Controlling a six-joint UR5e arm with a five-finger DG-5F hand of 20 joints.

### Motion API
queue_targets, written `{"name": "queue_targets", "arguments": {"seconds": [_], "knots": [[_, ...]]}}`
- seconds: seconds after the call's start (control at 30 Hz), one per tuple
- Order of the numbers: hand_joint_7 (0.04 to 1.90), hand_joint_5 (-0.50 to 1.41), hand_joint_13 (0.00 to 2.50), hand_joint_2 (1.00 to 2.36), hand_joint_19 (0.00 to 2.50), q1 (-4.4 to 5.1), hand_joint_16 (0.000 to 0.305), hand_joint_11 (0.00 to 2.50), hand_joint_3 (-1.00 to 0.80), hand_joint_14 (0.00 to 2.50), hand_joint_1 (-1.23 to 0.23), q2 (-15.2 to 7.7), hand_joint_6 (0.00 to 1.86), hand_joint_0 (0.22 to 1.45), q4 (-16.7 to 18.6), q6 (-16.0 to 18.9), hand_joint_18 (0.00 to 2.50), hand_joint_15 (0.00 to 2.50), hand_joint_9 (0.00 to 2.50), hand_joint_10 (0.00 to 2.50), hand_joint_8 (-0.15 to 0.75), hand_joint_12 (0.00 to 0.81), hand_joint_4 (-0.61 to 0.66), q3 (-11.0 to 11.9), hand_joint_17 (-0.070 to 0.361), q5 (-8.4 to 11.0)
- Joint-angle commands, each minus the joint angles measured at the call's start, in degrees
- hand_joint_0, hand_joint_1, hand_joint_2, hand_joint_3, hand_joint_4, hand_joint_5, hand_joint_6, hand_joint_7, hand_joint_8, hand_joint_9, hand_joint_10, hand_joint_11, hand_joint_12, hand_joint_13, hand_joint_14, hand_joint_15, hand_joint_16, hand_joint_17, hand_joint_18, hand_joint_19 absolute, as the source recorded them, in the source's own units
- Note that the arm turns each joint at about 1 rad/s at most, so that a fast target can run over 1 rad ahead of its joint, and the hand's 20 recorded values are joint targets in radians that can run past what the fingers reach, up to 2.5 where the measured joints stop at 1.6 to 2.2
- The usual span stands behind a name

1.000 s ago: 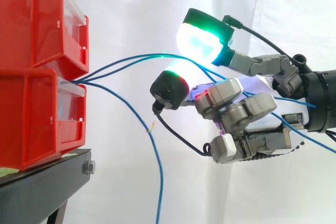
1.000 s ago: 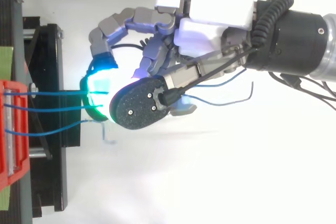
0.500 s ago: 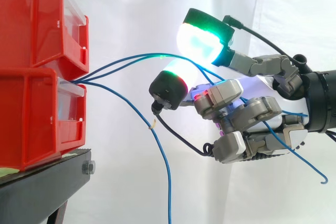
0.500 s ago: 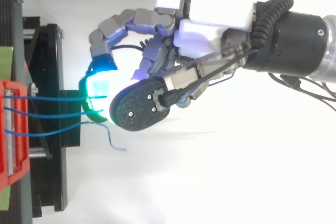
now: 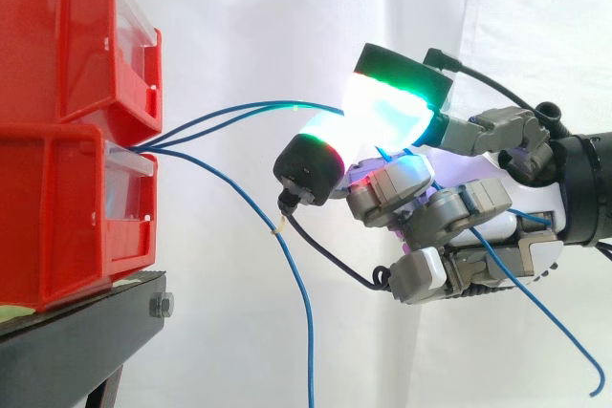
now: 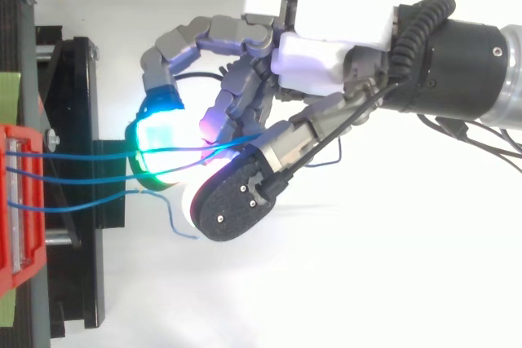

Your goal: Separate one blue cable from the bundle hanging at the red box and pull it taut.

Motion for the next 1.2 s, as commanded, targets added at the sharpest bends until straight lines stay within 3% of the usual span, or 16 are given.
{"name": "queue_targets", "arguments": {"seconds": [0.0, 0.13, 0.3, 0.37, 0.6, 0.8, 1.0, 1.07, 1.17], "knots": [[1.17, -0.21, 1.40, 1.00, 0.78, 0.00, 0.050, 1.57, -0.50, 0.42, -0.99, 0.0, 0.87, 0.63, 0.0, 0.0, 1.03, 1.78, 1.13, 0.01, 0.250, 0.339, -0.01, 0.0, 0.111, -0.05], [1.12, -0.20, 1.42, 1.00, 0.78, 0.00, 0.054, 1.56, -0.50, 0.34, -0.86, 0.0, 0.86, 0.53, 0.0, 0.0, 1.04, 1.73, 1.17, 0.01, 0.278, 0.365, 0.05, 0.0, 0.121, -0.14], [1.09, -0.20, 1.43, 1.00, 0.78, 0.00, 0.055, 1.53, -0.50, 0.27, -0.75, 0.0, 0.84, 0.53, 0.0, 0.0, 1.04, 1.72, 1.19, 0.01, 0.283, 0.366, 0.06, 0.0, 0.124, -0.14], [1.10, -0.20, 1.44, 1.00, 0.80, 0.00, 0.052, 1.53, -0.50, 0.21, -0.71, 0.0, 0.84, 0.59, 0.0, 0.0, 1.02, 1.76, 1.19, 0.01, 0.269, 0.347, 0.05, 0.0, 0.118, -0.14], [1.17, -0.20, 1.46, 1.01, 0.77, 0.00, 0.052, 1.53, -0.33, 0.01, -0.89, 0.0, 0.85, 0.72, 0.0, 0.0, 1.01, 1.82, 1.16, 0.01, 0.262, 0.346, 0.00, 0.0, 0.118, -0.14], [1.16, -0.20, 1.41, 1.00, 0.73, 0.00, 0.052, 1.49, -0.50, 0.01, -0.96, 0.1, 0.86, 0.80, 0.0, 0.0, 1.00, 1.76, 1.13, 0.01, 0.259, 0.361, 0.00, 0.0, 0.117, -0.14], [1.18, -0.20, 1.34, 1.00, 0.70, 0.00, 0.051, 1.44, -0.50, 0.01, -1.01, 0.0, 0.85, 0.66, 0.0, 0.0, 0.96, 1.67, 1.10, 0.01, 0.239, 0.355, -0.04, 0.0, 0.114, -0.14], [1.14, -0.20, 1.35, 1.00, 0.72, 0.00, 0.054, 1.44, -0.50, 0.01, -0.96, 0.1, 0.85, 0.53, 0.0, 0.0, 0.97, 1.66, 1.11, 0.01, 0.258, 0.375, -0.01, -0.1, 0.122, -0.14], [1.06, -0.20, 1.37, 1.00, 0.74, 0.00, 0.059, 1.42, -0.50, 0.00, -0.76, 0.0, 0.84, 0.47, 0.0, 0.0, 1.01, 1.62, 1.15, 0.01, 0.299, 0.405, 0.05, -0.1, 0.133, -0.14]]}}
